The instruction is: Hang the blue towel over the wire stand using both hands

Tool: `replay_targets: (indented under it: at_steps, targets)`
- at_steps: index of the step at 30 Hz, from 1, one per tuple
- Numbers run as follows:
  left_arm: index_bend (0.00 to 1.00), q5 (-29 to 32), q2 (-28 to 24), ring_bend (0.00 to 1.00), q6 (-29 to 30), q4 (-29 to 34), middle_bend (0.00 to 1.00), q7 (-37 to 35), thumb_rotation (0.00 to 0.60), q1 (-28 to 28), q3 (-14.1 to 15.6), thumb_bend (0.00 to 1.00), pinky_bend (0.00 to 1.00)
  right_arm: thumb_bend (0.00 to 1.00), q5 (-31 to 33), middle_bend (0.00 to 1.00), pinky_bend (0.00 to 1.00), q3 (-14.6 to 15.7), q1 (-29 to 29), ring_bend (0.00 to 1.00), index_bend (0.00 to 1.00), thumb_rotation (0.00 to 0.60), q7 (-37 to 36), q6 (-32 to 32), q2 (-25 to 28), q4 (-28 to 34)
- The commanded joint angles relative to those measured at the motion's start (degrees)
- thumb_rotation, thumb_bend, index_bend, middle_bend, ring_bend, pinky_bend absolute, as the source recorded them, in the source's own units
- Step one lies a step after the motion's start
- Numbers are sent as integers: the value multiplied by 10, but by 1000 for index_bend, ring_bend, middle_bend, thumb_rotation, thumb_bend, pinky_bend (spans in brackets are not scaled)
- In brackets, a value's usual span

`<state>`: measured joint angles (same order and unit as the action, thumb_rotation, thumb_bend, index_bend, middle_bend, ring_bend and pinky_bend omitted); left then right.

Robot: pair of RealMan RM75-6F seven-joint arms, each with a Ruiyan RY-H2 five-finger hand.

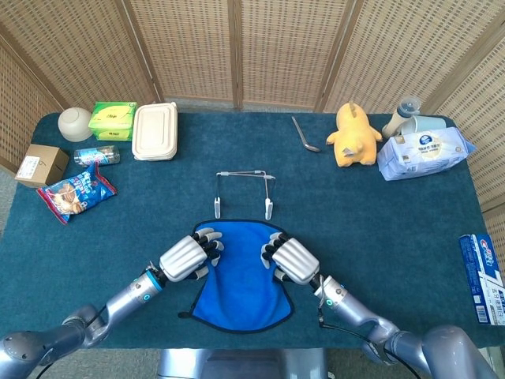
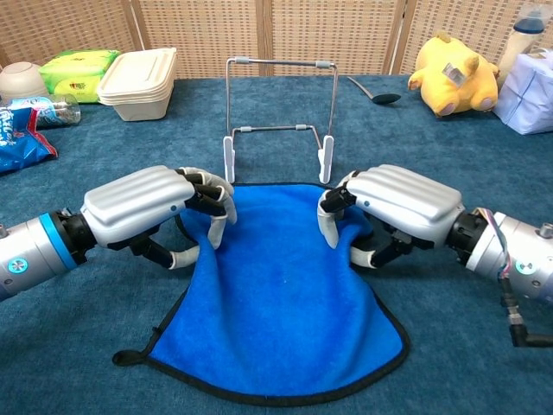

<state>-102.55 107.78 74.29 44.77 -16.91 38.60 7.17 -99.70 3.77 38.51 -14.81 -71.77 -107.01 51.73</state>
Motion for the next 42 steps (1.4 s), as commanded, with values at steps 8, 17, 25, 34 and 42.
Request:
replay_targets:
  at_steps: [8,17,25,34,42]
  targets:
    - [786,18,-31,250,25,51,414,-7,600,-16,-13,553,195,401,7,504,288,-16,4,456,980,600,-17,-10,6,24]
    - [791,24,-109,251,76,161,422,30,600,-29,-39,555,191,404,32,515,288,-49,4,460,985,600,7,-14,80,148]
    - [793,37,-180,251,103,258,426,51,600,-38,-69,553,189,408,58,515,288,-93,15,462,985,600,51,-2,168,277]
    - [795,68,-237,251,100,333,426,55,600,-29,-121,554,189,405,104,515,288,-160,45,462,988,600,78,38,244,363]
    - [796,110,-269,251,74,353,424,53,600,-6,-179,552,189,406,159,516,288,-214,81,462,990,600,80,92,287,379]
